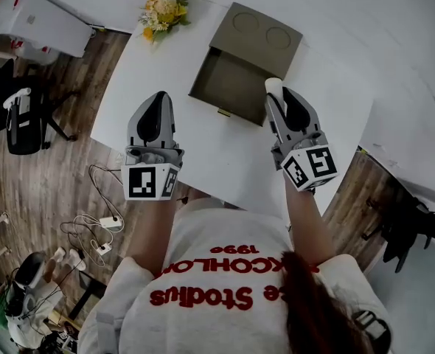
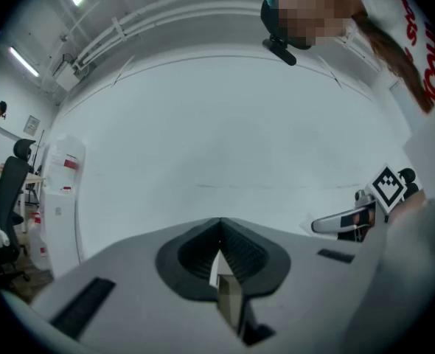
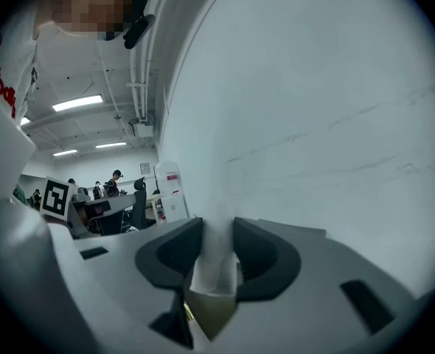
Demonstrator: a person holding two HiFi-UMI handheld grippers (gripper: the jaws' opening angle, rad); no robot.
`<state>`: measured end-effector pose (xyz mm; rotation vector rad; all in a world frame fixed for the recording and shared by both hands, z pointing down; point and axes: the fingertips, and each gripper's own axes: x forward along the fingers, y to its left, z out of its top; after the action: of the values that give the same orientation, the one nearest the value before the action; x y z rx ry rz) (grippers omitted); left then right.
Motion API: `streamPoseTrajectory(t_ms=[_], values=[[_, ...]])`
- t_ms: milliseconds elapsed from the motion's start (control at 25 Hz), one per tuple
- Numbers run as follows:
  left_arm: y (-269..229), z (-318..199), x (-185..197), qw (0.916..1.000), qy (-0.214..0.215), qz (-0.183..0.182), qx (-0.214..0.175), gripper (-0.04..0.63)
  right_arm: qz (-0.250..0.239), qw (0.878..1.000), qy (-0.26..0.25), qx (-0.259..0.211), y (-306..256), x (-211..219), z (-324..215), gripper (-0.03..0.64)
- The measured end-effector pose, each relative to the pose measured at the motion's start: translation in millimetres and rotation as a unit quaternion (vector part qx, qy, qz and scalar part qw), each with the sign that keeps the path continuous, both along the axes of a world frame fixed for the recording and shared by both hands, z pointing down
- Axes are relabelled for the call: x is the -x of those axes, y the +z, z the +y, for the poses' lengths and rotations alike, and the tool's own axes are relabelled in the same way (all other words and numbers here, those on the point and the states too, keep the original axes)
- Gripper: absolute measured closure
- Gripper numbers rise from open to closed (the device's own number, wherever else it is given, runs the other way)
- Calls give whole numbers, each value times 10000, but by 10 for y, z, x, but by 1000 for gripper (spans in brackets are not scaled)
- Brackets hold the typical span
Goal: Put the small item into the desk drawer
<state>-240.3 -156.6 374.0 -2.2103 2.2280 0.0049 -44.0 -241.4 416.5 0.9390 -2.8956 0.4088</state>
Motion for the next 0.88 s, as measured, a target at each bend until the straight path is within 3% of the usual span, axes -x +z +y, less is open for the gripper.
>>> streamPoseTrajectory(t_ms=[440,680,880], values=[[375,21,111,9993,-95,122,346,588,862,9932,-324,715,1025,357,-113,482],[505,54,132,9987,-78,158,479,588,1598,9824,-477,846,1464,429,-89,480],[585,75,153,9983,-71,194,549,588,2342,9679,-674,618,1610,488,-23,473]])
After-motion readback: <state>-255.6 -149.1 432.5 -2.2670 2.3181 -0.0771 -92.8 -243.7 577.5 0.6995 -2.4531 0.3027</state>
